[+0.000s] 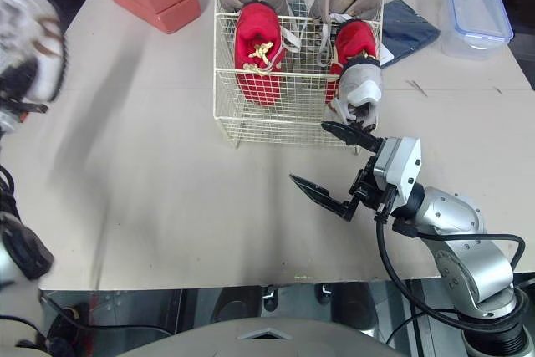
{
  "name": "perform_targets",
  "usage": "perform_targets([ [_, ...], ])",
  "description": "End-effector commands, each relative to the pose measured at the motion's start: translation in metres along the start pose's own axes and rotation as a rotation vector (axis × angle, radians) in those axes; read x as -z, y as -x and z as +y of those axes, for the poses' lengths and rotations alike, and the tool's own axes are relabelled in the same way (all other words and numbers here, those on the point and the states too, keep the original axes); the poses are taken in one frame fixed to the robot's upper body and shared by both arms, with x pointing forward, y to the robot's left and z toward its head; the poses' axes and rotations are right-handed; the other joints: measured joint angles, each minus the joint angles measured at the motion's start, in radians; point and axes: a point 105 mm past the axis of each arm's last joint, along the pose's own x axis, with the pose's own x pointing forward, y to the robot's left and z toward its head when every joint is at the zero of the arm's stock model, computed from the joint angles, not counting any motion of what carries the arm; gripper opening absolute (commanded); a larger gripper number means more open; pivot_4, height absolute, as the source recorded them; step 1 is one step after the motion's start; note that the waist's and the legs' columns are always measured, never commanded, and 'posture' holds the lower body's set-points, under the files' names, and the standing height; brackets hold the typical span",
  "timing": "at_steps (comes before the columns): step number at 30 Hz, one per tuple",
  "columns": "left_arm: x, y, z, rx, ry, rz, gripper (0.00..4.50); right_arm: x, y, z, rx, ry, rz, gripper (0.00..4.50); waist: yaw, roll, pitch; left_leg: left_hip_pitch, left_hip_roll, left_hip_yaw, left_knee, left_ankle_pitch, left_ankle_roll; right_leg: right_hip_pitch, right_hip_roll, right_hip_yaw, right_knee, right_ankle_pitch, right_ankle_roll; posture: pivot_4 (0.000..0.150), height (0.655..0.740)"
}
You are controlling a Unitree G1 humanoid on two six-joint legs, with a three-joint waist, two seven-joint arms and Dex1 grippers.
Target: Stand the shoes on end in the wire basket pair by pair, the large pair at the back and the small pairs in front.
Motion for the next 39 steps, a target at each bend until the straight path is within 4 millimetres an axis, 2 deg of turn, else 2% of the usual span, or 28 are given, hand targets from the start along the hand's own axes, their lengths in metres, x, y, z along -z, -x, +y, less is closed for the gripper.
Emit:
perform_targets([
  [1, -0.043, 0.002, -0.037, 0.023, -0.04, -0.214, 0.12, -0.013, -0.004, -0.001, -0.028, 0.002, -0.058, 4.5, 0.002, 0.0, 0.0, 0.001, -0.001, 0.0, 0.0, 0.0, 0.0, 0.001, -0.001, 0.001, 0.001, 0.0, 0.0, 0.15, 0.686],
  [3, -0.04, 0.003, -0.083, 0.101, 0.007, -0.229, 0.12, -0.015, -0.01, -0.003, -0.038, -0.027, -0.082, 4.5, 0.003, -0.001, -0.001, 0.001, -0.001, -0.001, 0.001, 0.0, 0.0, 0.002, 0.0, 0.0, 0.001, 0.0, 0.0, 0.15, 0.686],
  [5, -0.045, 0.006, -0.115, 0.173, 0.009, -0.247, 0.12, -0.016, -0.013, -0.005, -0.043, -0.044, -0.088, 4.5, 0.005, -0.002, -0.001, 0.001, -0.001, -0.002, 0.001, 0.0, 0.0, 0.003, 0.0, -0.001, 0.001, 0.0, 0.0, 0.15, 0.686],
  [8, -0.053, 0.006, -0.145, 0.18, 0.063, -0.272, 0.12, -0.019, -0.018, -0.008, -0.043, -0.071, -0.11, 4.5, 0.003, -0.002, -0.001, 0.002, -0.001, -0.004, 0.001, 0.0, 0.0, 0.003, 0.002, -0.003, 0.002, 0.0, 0.0, 0.15, 0.686],
  [11, -0.054, 0.016, -0.189, 0.316, 0.085, -0.256, 0.12, -0.023, -0.025, -0.008, -0.035, -0.115, -0.137, 4.5, -0.002, -0.001, -0.001, 0.003, -0.001, -0.002, 0.0, 0.0, 0.0, 0.003, 0.001, -0.001, 0.002, 0.0, 0.0, 0.15, 0.686],
  [16, -0.052, 0.032, -0.226, 0.439, 0.115, -0.225, 0.12, -0.026, -0.033, -0.012, 0.016, -0.197, -0.157, 4.5, 0.002, 0.0, -0.002, 0.003, -0.001, -0.003, 0.0, 0.0, 0.0, 0.003, 0.007, 0.0, 0.002, 0.0, -0.001, 0.15, 0.686],
  [25, -0.038, 0.054, -0.267, 0.628, 0.103, -0.209, 0.12, -0.02, -0.046, -0.01, 0.039, -0.362, -0.106, 4.5, 0.003, 0.001, -0.002, 0.002, -0.001, -0.003, 0.0, -0.001, 0.002, 0.003, 0.007, -0.001, 0.001, 0.0, -0.001, 0.15, 0.686],
  [36, -0.029, 0.058, -0.283, 0.751, 0.138, -0.188, 0.12, -0.023, -0.056, -0.01, 0.001, -0.459, -0.121, 4.5, 0.002, 0.003, -0.001, 0.002, -0.001, -0.003, 0.0, -0.003, 0.005, 0.002, 0.007, -0.001, 0.001, 0.0, -0.001, 0.15, 0.686],
  [37, -0.029, 0.058, -0.285, 0.767, 0.143, -0.184, 0.12, -0.024, -0.057, -0.01, -0.001, -0.461, -0.123, 3.95, 0.002, 0.003, -0.001, 0.002, -0.001, -0.003, 0.0, -0.003, 0.005, 0.002, 0.007, -0.001, 0.001, 0.0, -0.001, 0.15, 0.686],
  [39, -0.028, 0.062, -0.289, 0.805, 0.14, -0.178, 0.12, -0.025, -0.06, -0.011, 0.0, -0.463, -0.126, 3.17, 0.002, 0.003, -0.001, 0.002, -0.001, -0.003, 0.0, -0.003, 0.005, 0.002, 0.007, -0.001, 0.0, 0.0, -0.001, 0.15, 0.686],
])
